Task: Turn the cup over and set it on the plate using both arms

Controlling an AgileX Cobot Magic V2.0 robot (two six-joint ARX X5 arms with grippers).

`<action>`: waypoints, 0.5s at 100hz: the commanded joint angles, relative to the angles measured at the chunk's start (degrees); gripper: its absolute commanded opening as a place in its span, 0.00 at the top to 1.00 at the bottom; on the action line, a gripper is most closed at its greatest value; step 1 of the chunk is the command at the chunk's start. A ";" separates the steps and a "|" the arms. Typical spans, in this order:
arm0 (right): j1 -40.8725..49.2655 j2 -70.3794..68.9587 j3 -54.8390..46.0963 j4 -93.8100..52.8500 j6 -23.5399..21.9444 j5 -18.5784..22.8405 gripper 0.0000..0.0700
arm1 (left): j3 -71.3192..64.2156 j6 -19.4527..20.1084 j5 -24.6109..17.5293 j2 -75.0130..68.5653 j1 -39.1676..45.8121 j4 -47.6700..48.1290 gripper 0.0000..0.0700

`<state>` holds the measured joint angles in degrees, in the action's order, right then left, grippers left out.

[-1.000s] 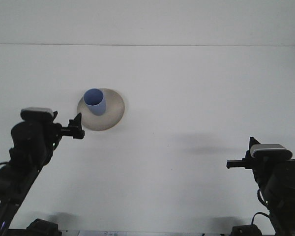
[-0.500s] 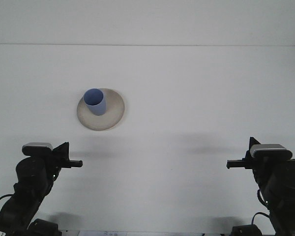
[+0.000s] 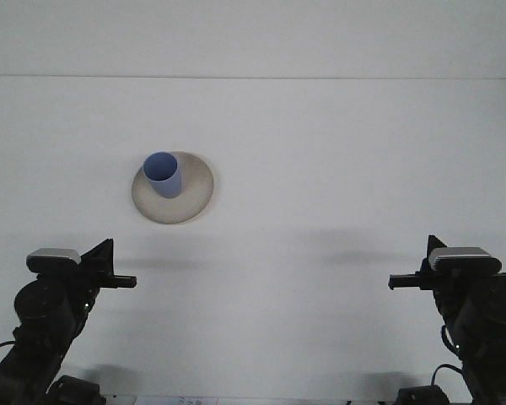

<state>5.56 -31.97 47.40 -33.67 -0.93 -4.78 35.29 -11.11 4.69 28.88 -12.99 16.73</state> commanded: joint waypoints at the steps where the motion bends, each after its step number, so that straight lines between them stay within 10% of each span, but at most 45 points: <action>1: 0.02 -0.33 0.59 0.68 -0.79 -0.20 1.00 | 0.66 -0.13 0.48 -0.50 -0.15 -0.57 0.98; 50: 0.02 -0.33 0.59 0.68 -0.76 -0.20 1.00 | -11.85 6.75 -3.91 -10.16 2.01 -17.66 0.98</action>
<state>5.56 -31.97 47.40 -33.67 -0.93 -4.78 26.76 -5.63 1.41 20.36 -11.25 2.11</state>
